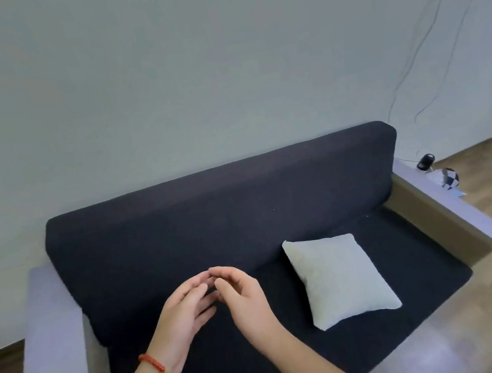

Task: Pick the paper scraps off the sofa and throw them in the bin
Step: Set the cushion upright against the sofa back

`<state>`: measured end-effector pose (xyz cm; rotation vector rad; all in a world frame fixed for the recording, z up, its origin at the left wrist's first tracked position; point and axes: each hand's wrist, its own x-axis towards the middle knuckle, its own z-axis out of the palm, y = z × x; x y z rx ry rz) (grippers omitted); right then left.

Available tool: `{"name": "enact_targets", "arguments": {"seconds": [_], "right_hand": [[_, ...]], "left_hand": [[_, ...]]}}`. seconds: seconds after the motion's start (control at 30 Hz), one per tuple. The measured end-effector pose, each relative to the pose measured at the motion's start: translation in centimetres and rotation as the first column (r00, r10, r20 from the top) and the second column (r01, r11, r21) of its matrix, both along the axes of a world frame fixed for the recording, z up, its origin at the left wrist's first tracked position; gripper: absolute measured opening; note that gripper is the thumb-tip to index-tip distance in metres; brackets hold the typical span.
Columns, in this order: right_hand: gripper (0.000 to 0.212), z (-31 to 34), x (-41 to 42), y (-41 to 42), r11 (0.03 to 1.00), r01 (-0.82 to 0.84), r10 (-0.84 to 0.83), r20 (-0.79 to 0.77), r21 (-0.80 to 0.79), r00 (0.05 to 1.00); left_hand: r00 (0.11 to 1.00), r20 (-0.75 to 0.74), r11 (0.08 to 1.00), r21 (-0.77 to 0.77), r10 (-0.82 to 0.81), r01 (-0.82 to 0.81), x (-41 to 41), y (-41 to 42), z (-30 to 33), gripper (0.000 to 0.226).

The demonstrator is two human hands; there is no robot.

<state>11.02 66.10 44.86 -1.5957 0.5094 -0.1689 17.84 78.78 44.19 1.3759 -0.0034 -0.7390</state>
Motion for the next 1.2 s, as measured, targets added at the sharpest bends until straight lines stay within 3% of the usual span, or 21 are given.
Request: {"name": "enact_targets", "arguments": {"seconds": [0.4, 0.7, 0.9, 1.2], "right_hand": [[0.033, -3.1, -5.2, -25.4, 0.998, -0.065, 0.065, -0.060, 0.012, 0.996], [0.035, -4.1, -7.2, -33.1, 0.998, -0.027, 0.034, -0.142, 0.052, 0.989], [0.037, -6.9, -9.5, -38.3, 0.990, 0.100, -0.121, -0.254, -0.096, 0.960], [0.037, -11.0, -13.5, -49.1, 0.968, 0.193, -0.244, -0.435, -0.159, 0.866]], "left_hand": [[0.993, -0.095, 0.997, 0.046, 0.074, -0.070, -6.2, -25.6, -2.2, 0.030], [0.989, -0.146, 0.990, 0.135, -0.005, 0.025, -6.7, -32.0, -2.7, 0.027], [0.979, -0.197, 0.976, 0.199, -0.054, 0.094, -5.8, -35.5, -5.9, 0.023], [0.964, -0.264, 0.969, 0.228, -0.032, 0.095, -5.8, -42.0, -9.4, 0.022]]}}
